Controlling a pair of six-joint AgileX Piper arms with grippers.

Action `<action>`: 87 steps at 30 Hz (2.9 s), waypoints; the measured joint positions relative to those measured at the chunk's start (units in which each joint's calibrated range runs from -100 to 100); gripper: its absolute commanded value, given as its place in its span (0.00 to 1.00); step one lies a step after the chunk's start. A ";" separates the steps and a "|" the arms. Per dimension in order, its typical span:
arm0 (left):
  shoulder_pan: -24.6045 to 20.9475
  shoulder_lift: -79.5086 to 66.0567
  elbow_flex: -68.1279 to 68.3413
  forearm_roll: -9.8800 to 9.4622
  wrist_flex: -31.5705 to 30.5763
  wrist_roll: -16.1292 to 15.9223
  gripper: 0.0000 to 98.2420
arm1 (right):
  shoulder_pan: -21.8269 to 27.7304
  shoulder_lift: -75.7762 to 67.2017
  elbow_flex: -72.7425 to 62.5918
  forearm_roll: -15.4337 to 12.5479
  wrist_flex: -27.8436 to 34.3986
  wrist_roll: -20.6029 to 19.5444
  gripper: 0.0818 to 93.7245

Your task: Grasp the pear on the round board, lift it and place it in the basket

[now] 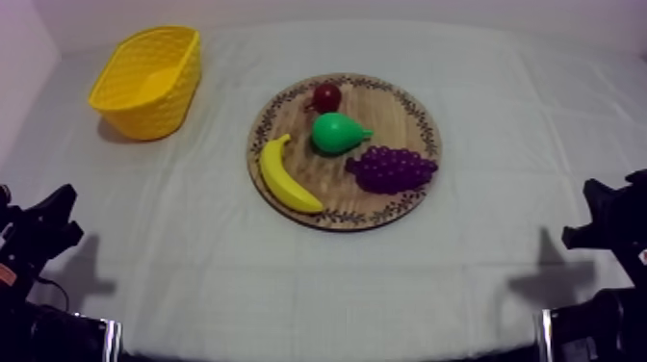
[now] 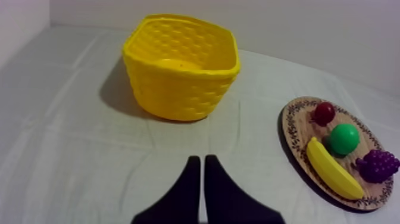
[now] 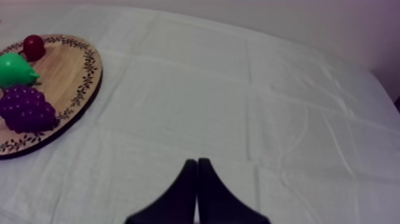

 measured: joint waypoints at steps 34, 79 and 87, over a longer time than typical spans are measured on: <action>-2.64 40.66 -46.32 3.41 11.38 -23.36 0.00 | 0.00 0.00 0.00 0.00 -0.01 -0.03 0.00; 29.22 109.27 -76.85 -3.01 -1.14 -21.34 0.93 | 0.00 0.00 0.00 0.00 -0.01 -0.03 0.00; 29.01 109.62 -72.86 1.02 -4.78 -24.74 0.89 | 0.00 0.00 0.00 0.00 -0.01 -0.03 0.00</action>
